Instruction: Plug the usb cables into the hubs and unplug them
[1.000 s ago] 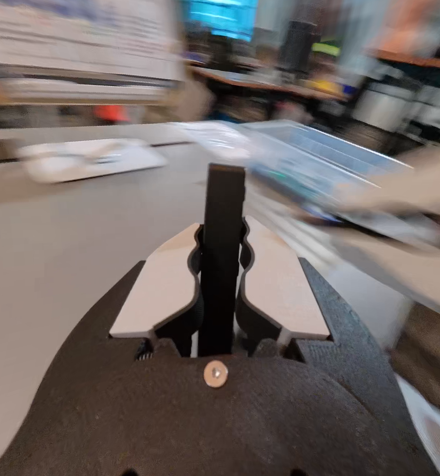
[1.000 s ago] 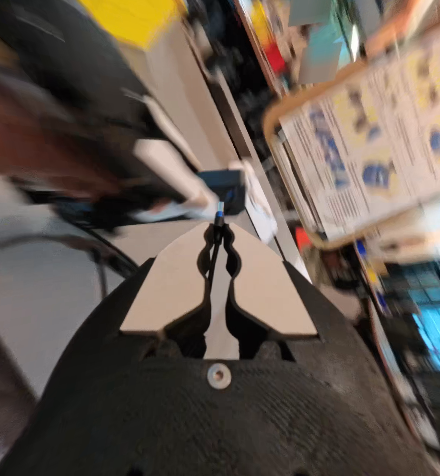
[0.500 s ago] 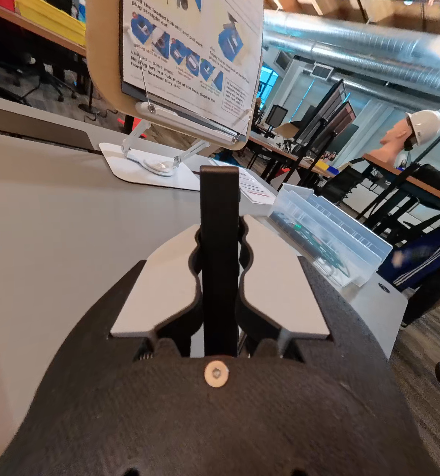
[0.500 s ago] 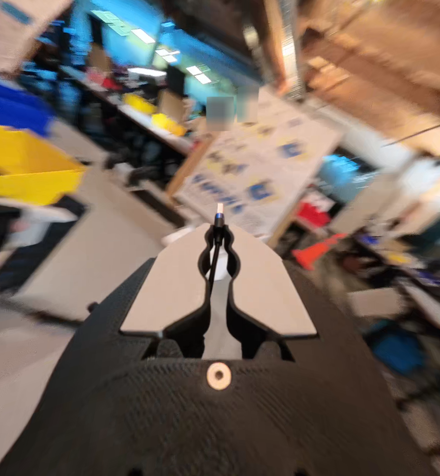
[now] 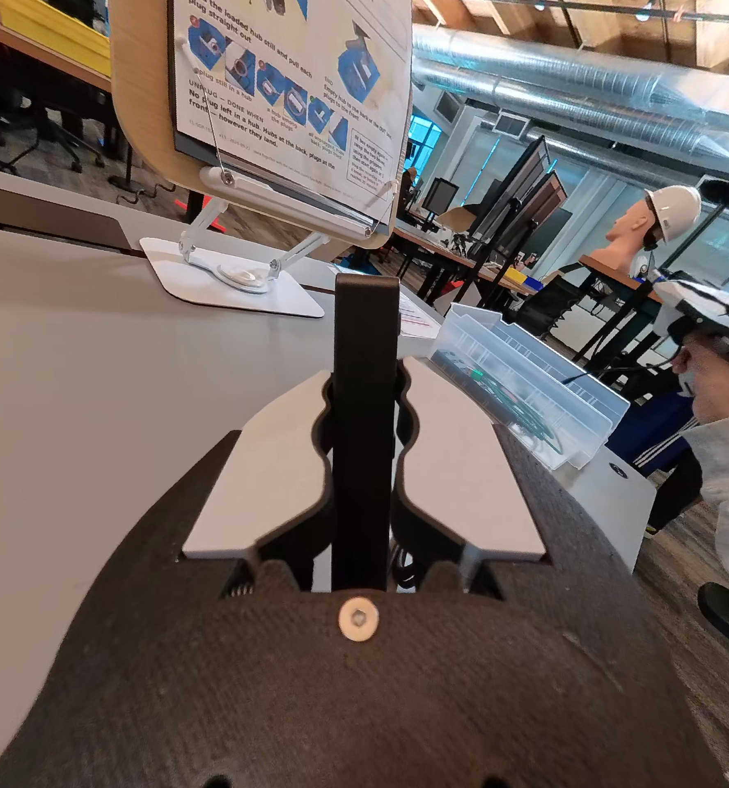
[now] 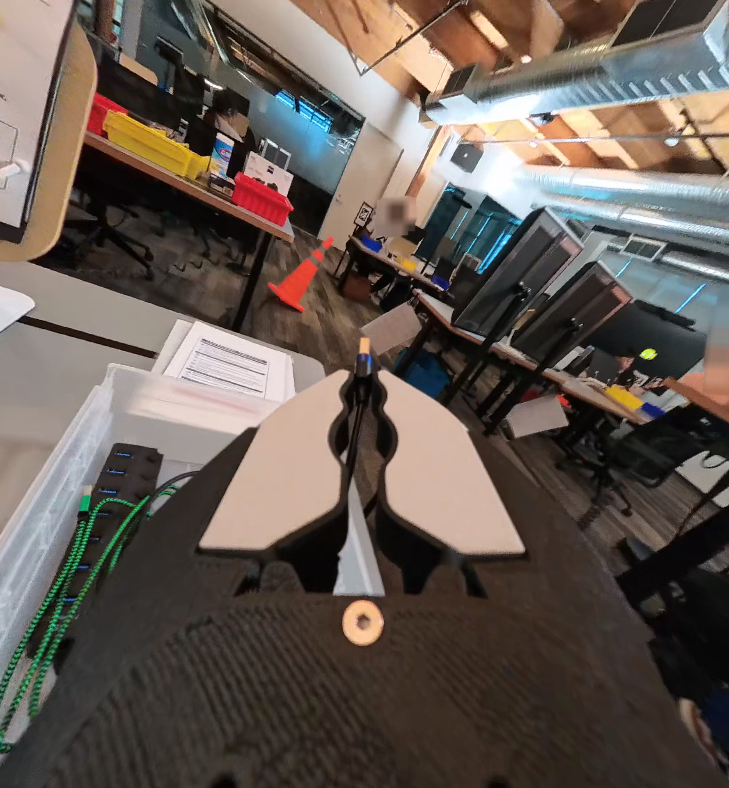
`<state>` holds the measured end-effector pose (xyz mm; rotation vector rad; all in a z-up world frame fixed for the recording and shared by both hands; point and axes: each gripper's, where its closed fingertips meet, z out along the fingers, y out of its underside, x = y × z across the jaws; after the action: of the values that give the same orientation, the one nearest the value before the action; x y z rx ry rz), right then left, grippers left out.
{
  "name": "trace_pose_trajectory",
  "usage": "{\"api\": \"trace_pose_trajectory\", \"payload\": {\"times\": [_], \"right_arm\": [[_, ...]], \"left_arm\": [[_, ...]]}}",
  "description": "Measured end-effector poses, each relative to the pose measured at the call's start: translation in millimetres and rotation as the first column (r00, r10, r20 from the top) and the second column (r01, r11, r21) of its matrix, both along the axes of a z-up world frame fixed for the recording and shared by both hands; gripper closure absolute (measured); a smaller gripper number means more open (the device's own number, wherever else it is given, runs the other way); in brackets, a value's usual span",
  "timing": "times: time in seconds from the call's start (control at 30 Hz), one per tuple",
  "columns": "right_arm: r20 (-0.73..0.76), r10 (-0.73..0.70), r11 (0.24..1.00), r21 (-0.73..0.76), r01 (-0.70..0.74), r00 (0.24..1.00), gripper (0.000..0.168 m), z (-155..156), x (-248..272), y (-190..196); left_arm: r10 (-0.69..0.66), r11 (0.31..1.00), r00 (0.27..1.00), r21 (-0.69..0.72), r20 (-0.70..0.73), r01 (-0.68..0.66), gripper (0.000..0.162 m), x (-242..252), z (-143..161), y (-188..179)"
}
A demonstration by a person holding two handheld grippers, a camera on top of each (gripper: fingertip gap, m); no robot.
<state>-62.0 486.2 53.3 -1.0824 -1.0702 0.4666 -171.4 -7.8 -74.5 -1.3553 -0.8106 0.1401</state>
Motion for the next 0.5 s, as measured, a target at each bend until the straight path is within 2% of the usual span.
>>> {"api": "trace_pose_trajectory", "payload": {"times": [0.2,0.27,0.37,0.43,0.5], "right_arm": [[-0.082,0.065,0.991,-0.114,-0.074,0.995,0.16,-5.6,-4.5,1.7],[-0.098,0.082,0.981,-0.168,-0.098,0.992,0.16,-17.2,-8.7,6.3],[0.048,0.091,0.96,-0.27,-0.075,0.995,0.156,-60.3,-21.6,18.8],[0.195,0.08,0.955,-0.295,-0.02,0.978,0.129,-91.3,-27.1,26.8],[0.296,0.055,0.963,-0.268,0.028,0.954,0.126,-108.8,-27.2,31.7]], "left_arm": [[-0.002,1.0,1.0,0.02,0.018,0.002,0.133,-2.4,-3.4,-1.9],[-0.004,0.999,1.0,0.032,0.027,0.003,0.133,-3.0,-4.1,-2.8],[-0.006,0.999,1.0,0.037,0.031,0.005,0.133,-3.0,-4.4,-3.5],[-0.007,0.999,0.999,0.038,0.032,0.006,0.133,-2.7,-4.5,-3.2],[-0.009,0.999,0.999,0.038,0.032,0.008,0.133,-2.5,-4.6,-2.8]]}}
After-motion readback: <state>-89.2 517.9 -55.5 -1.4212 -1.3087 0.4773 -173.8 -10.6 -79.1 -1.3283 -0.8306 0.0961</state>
